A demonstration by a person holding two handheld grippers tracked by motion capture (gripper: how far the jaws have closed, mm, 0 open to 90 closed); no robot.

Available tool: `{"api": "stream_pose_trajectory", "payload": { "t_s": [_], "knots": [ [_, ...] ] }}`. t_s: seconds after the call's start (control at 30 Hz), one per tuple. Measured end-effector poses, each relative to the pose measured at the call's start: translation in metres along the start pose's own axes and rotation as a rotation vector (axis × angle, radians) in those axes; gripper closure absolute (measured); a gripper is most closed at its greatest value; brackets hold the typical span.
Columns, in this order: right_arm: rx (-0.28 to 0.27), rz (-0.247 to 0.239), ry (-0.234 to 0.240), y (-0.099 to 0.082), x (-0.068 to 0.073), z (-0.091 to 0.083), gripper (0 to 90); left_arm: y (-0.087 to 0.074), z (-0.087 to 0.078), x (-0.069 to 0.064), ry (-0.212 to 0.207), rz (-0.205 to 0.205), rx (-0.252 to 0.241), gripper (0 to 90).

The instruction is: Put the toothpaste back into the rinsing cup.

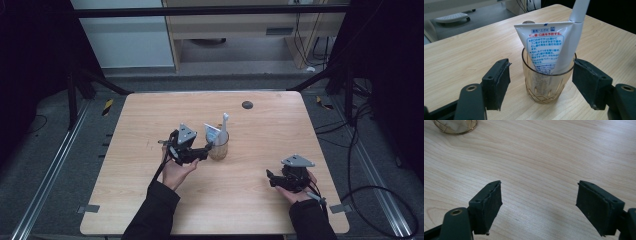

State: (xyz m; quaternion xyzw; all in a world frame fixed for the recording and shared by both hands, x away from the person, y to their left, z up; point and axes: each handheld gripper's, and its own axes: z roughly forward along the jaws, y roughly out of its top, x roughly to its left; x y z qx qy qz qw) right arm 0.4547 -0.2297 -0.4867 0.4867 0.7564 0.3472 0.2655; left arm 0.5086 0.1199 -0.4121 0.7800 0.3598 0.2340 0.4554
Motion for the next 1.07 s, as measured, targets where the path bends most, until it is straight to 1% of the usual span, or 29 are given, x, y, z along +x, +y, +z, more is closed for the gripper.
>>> {"api": "stream_pose_trajectory", "payload": {
  "t_s": [0.03, 0.07, 0.13, 0.2, 0.3, 0.4, 0.47, 0.57, 0.63, 0.7, 0.83, 0.93, 0.97, 1.07],
  "knots": [
    [-0.001, 0.0, 0.0, 0.0, 0.0, 0.0, 20.3, 0.0, -0.003, 0.0, 0.009, 0.018, 0.01, 28.9],
    [-0.002, 0.002, -0.003, 0.0, 0.0, -0.001, 20.1, -0.001, -0.006, 0.0, 0.011, 0.028, 0.019, 28.8],
    [-0.004, 0.006, -0.001, -0.001, -0.001, -0.002, 19.9, -0.004, -0.012, 0.002, 0.001, 0.032, 0.024, 28.1],
    [-0.006, 0.006, -0.005, -0.001, -0.002, -0.002, 19.5, -0.01, -0.02, 0.006, 0.006, 0.039, 0.029, 27.3],
    [-0.001, 0.015, -0.006, -0.002, -0.003, -0.002, 19.1, -0.019, -0.029, 0.012, 0.004, 0.031, 0.047, 25.6],
    [0.0, 0.009, -0.013, -0.003, -0.003, -0.001, 18.2, -0.034, -0.04, 0.019, 0.014, 0.03, 0.072, 24.9],
    [0.0, 0.007, -0.014, -0.003, -0.004, -0.001, 18.0, -0.043, -0.045, 0.024, 0.021, 0.023, 0.077, 24.5],
    [0.005, 0.016, -0.014, -0.004, -0.003, -0.001, 17.9, -0.057, -0.052, 0.031, 0.037, 0.001, 0.083, 23.8],
    [0.007, 0.015, -0.014, -0.005, -0.004, -0.002, 17.7, -0.065, -0.054, 0.035, 0.047, -0.011, 0.103, 23.8],
    [0.004, 0.015, -0.017, -0.005, -0.004, -0.002, 17.5, -0.073, -0.058, 0.039, 0.057, -0.015, 0.125, 23.5],
    [0.003, 0.026, -0.019, -0.006, -0.006, -0.003, 17.6, -0.086, -0.065, 0.045, 0.076, -0.021, 0.143, 22.9],
    [0.005, 0.02, -0.022, -0.007, -0.006, -0.004, 17.6, -0.095, -0.071, 0.051, 0.103, -0.012, 0.161, 22.3],
    [0.004, 0.018, -0.023, -0.007, -0.006, -0.004, 17.5, -0.1, -0.073, 0.055, 0.115, -0.015, 0.17, 22.1],
    [0.0, 0.014, -0.024, -0.007, -0.007, -0.005, 17.5, -0.106, -0.077, 0.061, 0.133, -0.024, 0.183, 21.6]
  ]
}}
